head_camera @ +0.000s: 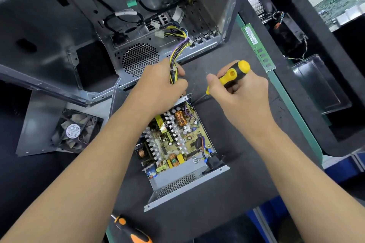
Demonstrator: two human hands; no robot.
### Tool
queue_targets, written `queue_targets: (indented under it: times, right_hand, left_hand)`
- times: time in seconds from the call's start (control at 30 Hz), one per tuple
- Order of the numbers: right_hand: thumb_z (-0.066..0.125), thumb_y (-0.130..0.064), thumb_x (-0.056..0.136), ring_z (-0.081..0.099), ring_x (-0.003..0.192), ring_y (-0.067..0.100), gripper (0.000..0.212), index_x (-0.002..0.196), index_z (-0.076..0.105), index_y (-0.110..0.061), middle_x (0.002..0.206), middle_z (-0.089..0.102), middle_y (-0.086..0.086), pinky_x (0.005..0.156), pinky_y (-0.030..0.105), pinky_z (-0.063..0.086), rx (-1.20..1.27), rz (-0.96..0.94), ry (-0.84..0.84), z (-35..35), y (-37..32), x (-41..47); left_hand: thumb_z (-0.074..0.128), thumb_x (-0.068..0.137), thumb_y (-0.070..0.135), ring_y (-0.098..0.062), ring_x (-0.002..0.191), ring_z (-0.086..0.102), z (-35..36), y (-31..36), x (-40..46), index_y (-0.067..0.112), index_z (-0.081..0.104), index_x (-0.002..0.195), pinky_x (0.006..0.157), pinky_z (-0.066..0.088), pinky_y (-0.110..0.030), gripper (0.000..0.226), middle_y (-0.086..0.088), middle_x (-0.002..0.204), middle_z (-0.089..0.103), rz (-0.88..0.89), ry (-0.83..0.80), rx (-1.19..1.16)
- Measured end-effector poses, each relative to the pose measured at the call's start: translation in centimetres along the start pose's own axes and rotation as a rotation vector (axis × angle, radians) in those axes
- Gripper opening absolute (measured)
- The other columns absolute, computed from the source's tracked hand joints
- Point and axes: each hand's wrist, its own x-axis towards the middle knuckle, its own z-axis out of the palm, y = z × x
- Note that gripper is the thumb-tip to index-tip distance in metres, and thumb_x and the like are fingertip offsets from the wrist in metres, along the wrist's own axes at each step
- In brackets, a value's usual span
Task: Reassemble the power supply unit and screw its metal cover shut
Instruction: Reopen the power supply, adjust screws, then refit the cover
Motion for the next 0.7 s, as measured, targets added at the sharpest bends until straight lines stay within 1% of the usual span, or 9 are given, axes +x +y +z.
queue_targets:
  times: [0.13, 0.23, 0.37, 0.4, 0.47, 0.53, 0.6, 0.63, 0.7]
  right_hand:
    - [0.072, -0.031, 0.086, 0.052, 0.054, 0.007, 0.022, 0.075, 0.055, -0.024, 0.063, 0.061, -0.004, 0.057, 0.012, 0.042, -0.011, -0.009, -0.005, 0.0, -0.1, 0.0]
    - [0.072, -0.032, 0.086, 0.051, 0.053, 0.005, 0.023, 0.076, 0.057, -0.018, 0.061, 0.059, -0.007, 0.056, 0.007, 0.038, -0.044, -0.028, -0.016, 0.0, -0.1, 0.0]
    - [0.074, -0.039, 0.084, 0.049, 0.054, 0.007, 0.031, 0.076, 0.057, -0.014, 0.061, 0.058, -0.008, 0.056, 0.007, 0.037, -0.096, -0.095, -0.052, -0.3, -0.3, 0.1]
    - [0.075, -0.041, 0.083, 0.050, 0.056, 0.009, 0.033, 0.077, 0.058, -0.013, 0.063, 0.059, -0.006, 0.057, 0.009, 0.038, -0.109, -0.120, -0.066, -0.3, -0.6, 0.2]
    - [0.078, -0.043, 0.081, 0.054, 0.062, 0.013, 0.036, 0.079, 0.063, -0.011, 0.072, 0.063, 0.002, 0.060, 0.021, 0.046, -0.142, -0.148, -0.102, -0.4, -1.1, 0.4]
    - [0.080, -0.042, 0.079, 0.057, 0.066, 0.015, 0.034, 0.083, 0.063, -0.012, 0.077, 0.065, 0.000, 0.063, 0.033, 0.049, -0.165, -0.123, -0.146, -0.6, -1.8, 0.6]
    - [0.081, -0.039, 0.079, 0.057, 0.065, 0.013, 0.037, 0.097, 0.055, -0.020, 0.075, 0.062, -0.010, 0.062, 0.036, 0.051, -0.188, -0.109, -0.205, -0.8, -2.6, 0.5]
    - [0.081, -0.037, 0.079, 0.056, 0.064, 0.012, 0.044, 0.107, 0.049, -0.027, 0.073, 0.059, -0.013, 0.062, 0.037, 0.052, -0.221, -0.137, -0.224, -0.8, -2.9, 0.3]
    - [0.080, -0.033, 0.081, 0.057, 0.064, 0.013, 0.059, 0.122, 0.038, -0.039, 0.072, 0.056, -0.012, 0.065, 0.040, 0.055, -0.286, -0.209, -0.256, -0.8, -3.7, 0.1]
  left_hand:
    - [0.058, 0.082, 0.021, 0.005, 0.063, 0.056, 0.0, 0.0, 0.0, 0.033, 0.055, 0.088, 0.050, 0.037, -0.006, 0.014, 0.014, 0.066, 0.070, 0.003, 0.005, -0.003]
    - [0.058, 0.082, 0.020, 0.005, 0.064, 0.056, -0.1, 0.1, 0.0, 0.033, 0.055, 0.088, 0.050, 0.037, -0.005, 0.014, 0.013, 0.068, 0.071, 0.004, 0.005, 0.003]
    - [0.057, 0.083, 0.022, 0.004, 0.070, 0.059, -0.1, 0.2, -0.1, 0.034, 0.054, 0.089, 0.051, 0.037, -0.006, 0.014, 0.014, 0.067, 0.070, 0.002, 0.002, 0.025]
    - [0.058, 0.084, 0.022, 0.002, 0.071, 0.060, -0.1, 0.2, -0.1, 0.034, 0.054, 0.090, 0.054, 0.040, -0.009, 0.014, 0.014, 0.067, 0.070, 0.002, 0.003, 0.028]
    - [0.059, 0.085, 0.022, 0.000, 0.074, 0.061, -0.1, 0.2, 0.0, 0.033, 0.055, 0.093, 0.057, 0.042, -0.016, 0.014, 0.011, 0.071, 0.069, 0.006, 0.009, 0.040]
    - [0.060, 0.085, 0.022, 0.005, 0.067, 0.057, -0.1, 0.1, 0.0, 0.030, 0.058, 0.094, 0.053, 0.039, -0.013, 0.013, 0.010, 0.077, 0.065, 0.016, 0.022, 0.057]
    - [0.061, 0.084, 0.021, 0.010, 0.059, 0.051, 0.0, 0.0, 0.1, 0.027, 0.060, 0.095, 0.049, 0.037, -0.008, 0.012, 0.009, 0.077, 0.059, 0.031, 0.034, 0.062]
    - [0.061, 0.084, 0.021, 0.011, 0.058, 0.050, 0.0, -0.1, 0.1, 0.027, 0.060, 0.094, 0.048, 0.036, -0.007, 0.012, 0.009, 0.076, 0.057, 0.040, 0.036, 0.065]
    - [0.061, 0.083, 0.022, 0.004, 0.059, 0.052, 0.1, -0.1, 0.1, 0.028, 0.059, 0.092, 0.047, 0.035, -0.011, 0.011, 0.007, 0.077, 0.057, 0.039, 0.038, 0.071]
